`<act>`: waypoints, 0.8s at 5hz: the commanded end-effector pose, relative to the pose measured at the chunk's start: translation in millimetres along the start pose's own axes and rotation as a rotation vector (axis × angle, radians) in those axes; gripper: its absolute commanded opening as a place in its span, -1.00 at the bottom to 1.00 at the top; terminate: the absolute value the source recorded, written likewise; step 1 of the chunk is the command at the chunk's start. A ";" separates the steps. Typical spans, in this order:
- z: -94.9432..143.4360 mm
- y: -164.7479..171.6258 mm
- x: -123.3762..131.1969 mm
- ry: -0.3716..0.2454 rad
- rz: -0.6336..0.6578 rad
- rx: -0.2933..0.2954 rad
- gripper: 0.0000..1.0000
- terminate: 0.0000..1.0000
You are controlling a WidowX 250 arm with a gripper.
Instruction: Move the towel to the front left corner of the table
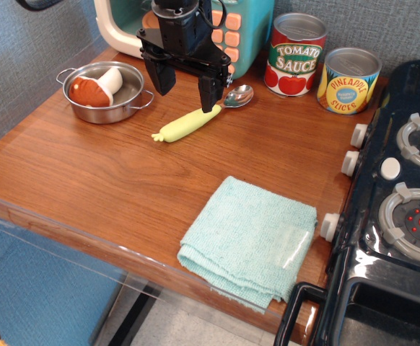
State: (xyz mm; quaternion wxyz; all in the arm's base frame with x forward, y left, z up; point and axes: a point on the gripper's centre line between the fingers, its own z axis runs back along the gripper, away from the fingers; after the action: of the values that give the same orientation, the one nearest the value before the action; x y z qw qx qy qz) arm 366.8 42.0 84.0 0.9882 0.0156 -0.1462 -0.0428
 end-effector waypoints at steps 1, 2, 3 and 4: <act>0.0 0.0 0.0 0.000 0.000 0.000 1.00 -1.00; -1.3 -25.6 -22.6 -0.020 0.001 -0.098 1.00 -1.00; -0.3 -48.7 -43.7 0.013 -0.025 -0.121 1.00 -1.00; -0.8 -75.3 -70.6 0.037 -0.039 -0.125 1.00 -1.00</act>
State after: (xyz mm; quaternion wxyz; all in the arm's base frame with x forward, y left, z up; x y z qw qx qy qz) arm 288.0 -28.8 42.3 0.9920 -0.0444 -0.0944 -0.0705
